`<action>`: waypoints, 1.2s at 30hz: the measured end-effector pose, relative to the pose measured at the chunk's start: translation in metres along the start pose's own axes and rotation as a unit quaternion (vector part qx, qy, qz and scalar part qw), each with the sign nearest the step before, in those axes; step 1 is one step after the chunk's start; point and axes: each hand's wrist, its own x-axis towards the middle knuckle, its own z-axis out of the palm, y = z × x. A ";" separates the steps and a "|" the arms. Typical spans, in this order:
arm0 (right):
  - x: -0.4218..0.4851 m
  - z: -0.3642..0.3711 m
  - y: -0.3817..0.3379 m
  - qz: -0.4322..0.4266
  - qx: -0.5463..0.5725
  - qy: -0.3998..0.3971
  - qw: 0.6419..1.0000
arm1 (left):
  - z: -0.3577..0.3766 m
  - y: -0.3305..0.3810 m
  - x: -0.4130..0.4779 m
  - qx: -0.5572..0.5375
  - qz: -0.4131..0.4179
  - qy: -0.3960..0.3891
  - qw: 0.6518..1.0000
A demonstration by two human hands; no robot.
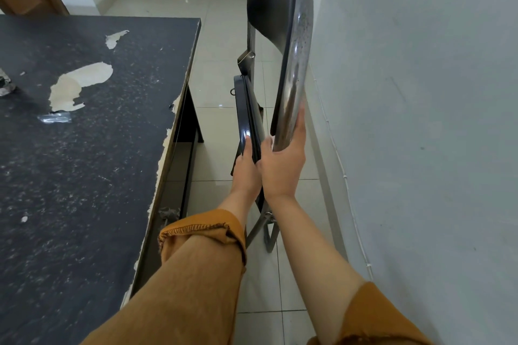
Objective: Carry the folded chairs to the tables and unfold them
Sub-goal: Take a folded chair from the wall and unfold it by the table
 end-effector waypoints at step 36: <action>-0.010 -0.017 0.064 0.147 0.043 0.000 0.988 | -0.007 -0.009 -0.011 0.187 0.045 0.063 0.979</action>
